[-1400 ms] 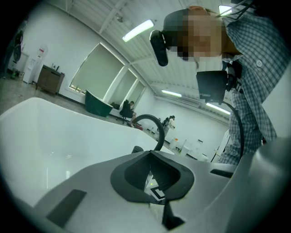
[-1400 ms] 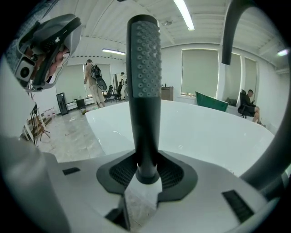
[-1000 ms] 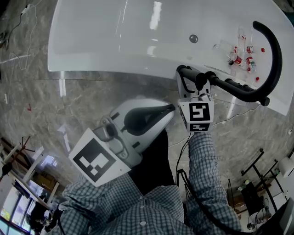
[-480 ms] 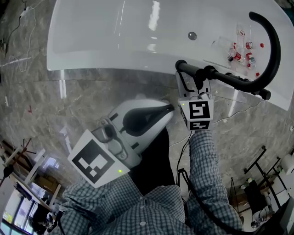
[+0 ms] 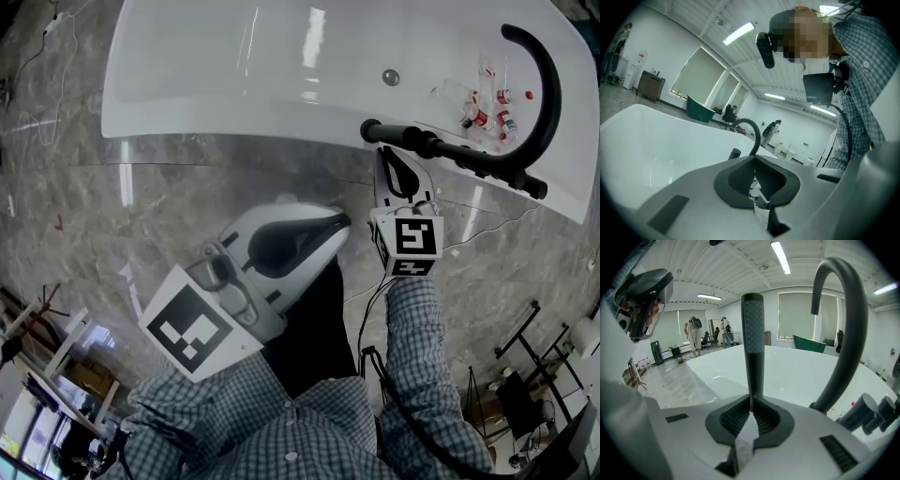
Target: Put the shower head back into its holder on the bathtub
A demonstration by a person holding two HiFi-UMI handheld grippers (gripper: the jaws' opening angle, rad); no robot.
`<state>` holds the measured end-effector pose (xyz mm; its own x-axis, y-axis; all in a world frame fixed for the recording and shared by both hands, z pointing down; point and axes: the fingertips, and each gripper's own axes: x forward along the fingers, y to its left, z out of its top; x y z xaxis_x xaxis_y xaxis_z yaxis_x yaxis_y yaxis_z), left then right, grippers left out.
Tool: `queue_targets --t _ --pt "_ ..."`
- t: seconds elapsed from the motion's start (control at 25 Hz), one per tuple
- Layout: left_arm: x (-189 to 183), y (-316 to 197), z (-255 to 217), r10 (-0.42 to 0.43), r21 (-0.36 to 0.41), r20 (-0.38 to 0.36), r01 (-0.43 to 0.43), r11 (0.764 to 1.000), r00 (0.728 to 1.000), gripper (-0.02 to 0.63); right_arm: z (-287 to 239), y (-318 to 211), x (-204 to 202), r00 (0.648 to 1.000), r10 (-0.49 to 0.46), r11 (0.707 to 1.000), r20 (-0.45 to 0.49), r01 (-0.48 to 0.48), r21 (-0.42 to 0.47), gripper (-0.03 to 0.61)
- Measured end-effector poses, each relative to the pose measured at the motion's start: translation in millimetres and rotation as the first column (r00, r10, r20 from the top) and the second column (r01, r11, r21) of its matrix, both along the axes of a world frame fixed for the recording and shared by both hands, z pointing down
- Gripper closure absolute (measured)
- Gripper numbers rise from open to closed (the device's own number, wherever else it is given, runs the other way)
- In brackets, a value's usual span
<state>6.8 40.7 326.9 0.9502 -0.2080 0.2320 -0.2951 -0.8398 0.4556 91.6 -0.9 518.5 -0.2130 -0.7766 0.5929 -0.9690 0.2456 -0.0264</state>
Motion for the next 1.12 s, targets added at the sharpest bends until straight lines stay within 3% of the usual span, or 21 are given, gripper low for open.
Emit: queue_targets --t 0.44,0.8,1.12 --pt "-16.5 -3.3 -48.8 -0.037 0.067 -0.009 0.038 0.997 0.999 0.604 -77.0 10.6 -5.1 1.0 0.0 0.998 0.023 -0.001 0.064 0.555" --pt "-20.1 7.6 -107.1 -0.016 0.178 -0.01 0.018 0.984 1.0 0.604 -159.2 34.8 2.1 0.998 0.038 0.989 0.056 -0.045 0.138 0.555" --pt "-16.8 17.1 -152.3 0.003 0.221 -0.035 0.004 0.975 0.999 0.604 -241.4 42.8 3.9 0.995 0.017 0.972 0.098 -0.04 0.233 0.555"
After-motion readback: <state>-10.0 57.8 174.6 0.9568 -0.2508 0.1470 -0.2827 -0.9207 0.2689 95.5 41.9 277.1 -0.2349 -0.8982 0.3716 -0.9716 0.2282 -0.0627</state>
